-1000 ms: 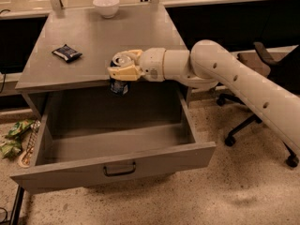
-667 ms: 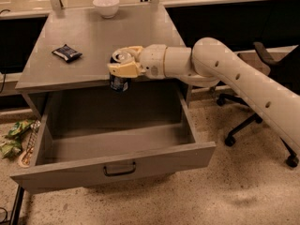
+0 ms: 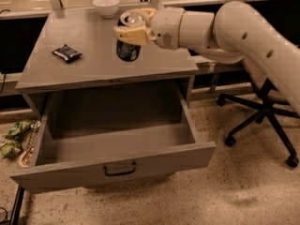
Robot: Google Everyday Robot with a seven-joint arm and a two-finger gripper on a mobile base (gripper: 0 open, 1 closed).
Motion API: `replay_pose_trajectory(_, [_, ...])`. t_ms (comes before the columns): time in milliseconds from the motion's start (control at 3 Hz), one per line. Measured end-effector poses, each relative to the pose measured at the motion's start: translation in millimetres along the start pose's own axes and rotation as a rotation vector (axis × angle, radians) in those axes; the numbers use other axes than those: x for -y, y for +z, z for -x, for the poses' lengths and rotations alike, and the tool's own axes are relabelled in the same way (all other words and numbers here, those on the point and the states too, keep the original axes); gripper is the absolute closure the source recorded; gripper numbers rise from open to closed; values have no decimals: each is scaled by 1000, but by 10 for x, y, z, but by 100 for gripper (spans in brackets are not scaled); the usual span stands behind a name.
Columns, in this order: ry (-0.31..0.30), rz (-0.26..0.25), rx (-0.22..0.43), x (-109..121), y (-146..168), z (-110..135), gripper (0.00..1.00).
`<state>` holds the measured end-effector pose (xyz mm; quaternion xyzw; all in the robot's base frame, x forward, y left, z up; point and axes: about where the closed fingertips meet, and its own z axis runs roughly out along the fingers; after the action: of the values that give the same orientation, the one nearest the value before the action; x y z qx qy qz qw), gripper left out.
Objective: Pick pepsi can from top drawer and place on counter
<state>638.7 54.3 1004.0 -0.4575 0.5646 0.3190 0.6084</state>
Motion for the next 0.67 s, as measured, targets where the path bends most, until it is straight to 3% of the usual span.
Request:
replay_pose_trajectory(333, [-11,-48,-15,345,-99,200,100])
replay_pose_trajectory(667, [32,-69,-48,901,-22,33,100])
